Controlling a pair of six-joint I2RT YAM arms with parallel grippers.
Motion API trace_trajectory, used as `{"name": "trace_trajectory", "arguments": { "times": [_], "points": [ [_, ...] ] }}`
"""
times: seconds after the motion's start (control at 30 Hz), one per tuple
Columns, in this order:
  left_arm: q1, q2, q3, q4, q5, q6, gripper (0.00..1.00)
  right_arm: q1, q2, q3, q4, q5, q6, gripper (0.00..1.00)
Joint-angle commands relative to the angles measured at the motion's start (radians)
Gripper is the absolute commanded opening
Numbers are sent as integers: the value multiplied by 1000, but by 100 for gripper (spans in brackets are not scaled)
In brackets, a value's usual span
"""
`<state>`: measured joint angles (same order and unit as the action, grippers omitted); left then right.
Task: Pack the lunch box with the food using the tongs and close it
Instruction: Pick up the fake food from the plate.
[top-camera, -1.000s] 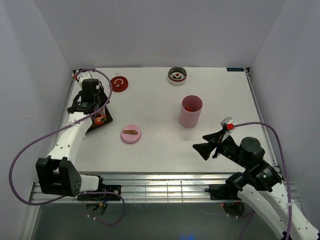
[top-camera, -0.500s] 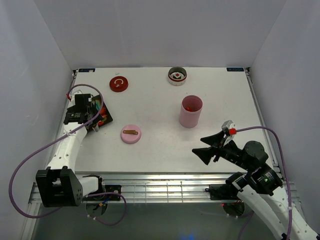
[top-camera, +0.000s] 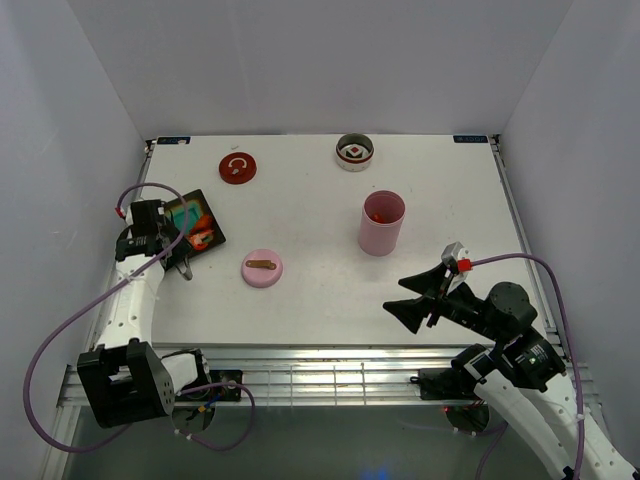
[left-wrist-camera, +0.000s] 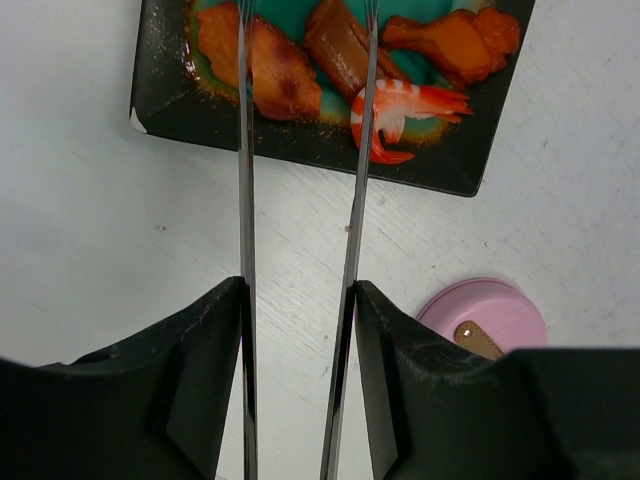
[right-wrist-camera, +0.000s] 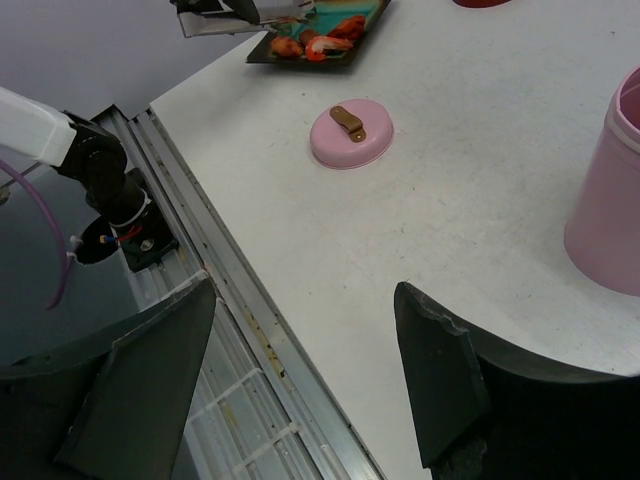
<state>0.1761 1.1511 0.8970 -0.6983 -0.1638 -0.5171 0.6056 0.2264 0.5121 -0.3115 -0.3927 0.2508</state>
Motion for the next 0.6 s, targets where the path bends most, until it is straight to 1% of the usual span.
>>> {"name": "trace_trajectory", "arguments": {
  "times": [0.0,0.1,0.27,0.4,0.57],
  "points": [
    [13,-33,-29,35,38,-1,57,6,-16,9,45,-23,-15,78],
    [13,-33,-40,71,59,20,56,6,-15,11,46,-23,-13,78],
    [13,-37,-38,71,73,38,54,6,-9,8,49,-20,-15,78],
    [13,-71,6,25,75,95,56,6,-7,11,46,-20,-15,78],
    [13,-128,40,-10,87,141,55,6,-7,8,48,-15,-15,78]
  ]
}}
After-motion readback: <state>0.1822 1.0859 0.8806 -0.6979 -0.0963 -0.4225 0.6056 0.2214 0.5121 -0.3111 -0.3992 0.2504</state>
